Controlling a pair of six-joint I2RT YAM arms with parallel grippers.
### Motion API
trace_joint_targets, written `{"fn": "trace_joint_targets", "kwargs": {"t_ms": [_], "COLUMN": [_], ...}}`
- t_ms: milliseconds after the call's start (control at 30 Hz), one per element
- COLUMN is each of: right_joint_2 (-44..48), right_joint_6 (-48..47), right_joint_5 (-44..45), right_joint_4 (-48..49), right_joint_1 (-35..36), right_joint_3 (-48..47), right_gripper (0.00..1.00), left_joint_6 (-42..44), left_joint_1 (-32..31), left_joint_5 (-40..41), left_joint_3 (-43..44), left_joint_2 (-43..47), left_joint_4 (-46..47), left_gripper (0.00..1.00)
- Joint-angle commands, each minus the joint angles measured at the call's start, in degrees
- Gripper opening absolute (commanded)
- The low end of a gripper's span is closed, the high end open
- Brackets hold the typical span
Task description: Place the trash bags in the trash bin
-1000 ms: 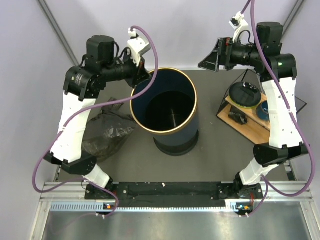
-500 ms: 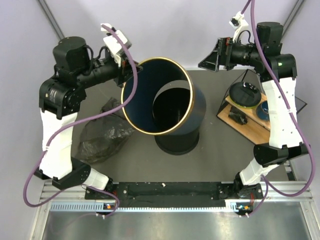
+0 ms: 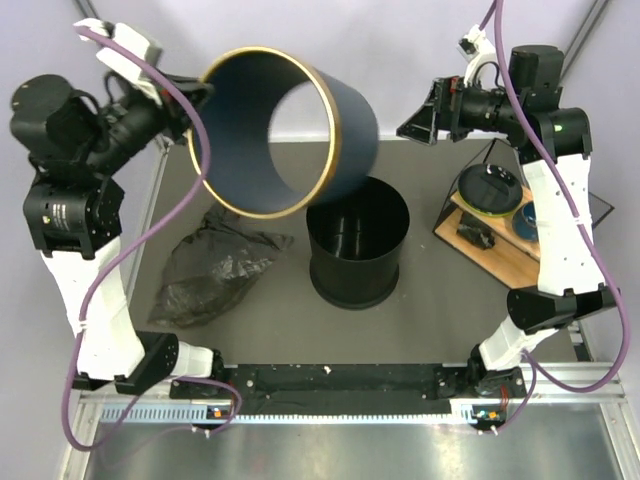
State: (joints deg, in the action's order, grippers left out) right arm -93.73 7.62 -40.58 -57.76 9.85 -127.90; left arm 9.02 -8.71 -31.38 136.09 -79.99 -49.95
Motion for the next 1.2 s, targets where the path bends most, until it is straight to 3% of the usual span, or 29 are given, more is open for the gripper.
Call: {"fn": "trace_joint_targets", "kwargs": {"t_ms": [0, 100, 200, 367, 533, 633, 900, 1167], "right_joint_2": [1.71, 1.54, 1.54, 2.85, 4.69, 5.31, 4.96, 3.03], "right_joint_6": [-0.59, -0.41, -0.67, -1.46, -1.73, -2.34, -2.87, -1.64], "right_joint_5": [0.06, -0.29, -0.29, 0.32, 1.81, 2.79, 3.40, 2.08], "right_joint_4": [2.74, 2.83, 2.91, 2.83, 2.74, 2.30, 2.30, 2.39], "right_joint_1": [-0.53, -0.44, -0.44, -0.44, -0.27, -0.18, -0.27, -0.18], "right_joint_3": [0.28, 0.81, 1.16, 3.26, 7.38, 8.63, 10.30, 9.77], "right_gripper": [0.99, 0.99, 0.99, 0.99, 0.99, 0.99, 0.99, 0.99], "left_joint_6": [-6.64, -6.55, -3.49, -2.60, -5.93, -4.98, -4.79, -3.13], "left_joint_1": [12.27, 18.17, 20.22, 20.57, 20.31, 19.17, 23.21, 23.21], "left_joint_5": [-1.58, 1.83, 8.58, 14.85, 16.09, 15.55, 12.32, 25.56], "left_joint_3": [2.08, 0.59, -1.09, -9.08, -17.51, -20.43, -20.78, -1.29], "left_joint_2": [1.33, -0.17, -2.89, -6.76, -10.27, -13.86, -16.52, -26.87], "left_joint_4": [14.00, 14.18, 12.43, 13.83, 21.02, 19.47, 20.07, 11.91], "left_gripper": [0.00, 0.00, 0.00, 0.00, 0.00, 0.00, 0.00, 0.00]}}
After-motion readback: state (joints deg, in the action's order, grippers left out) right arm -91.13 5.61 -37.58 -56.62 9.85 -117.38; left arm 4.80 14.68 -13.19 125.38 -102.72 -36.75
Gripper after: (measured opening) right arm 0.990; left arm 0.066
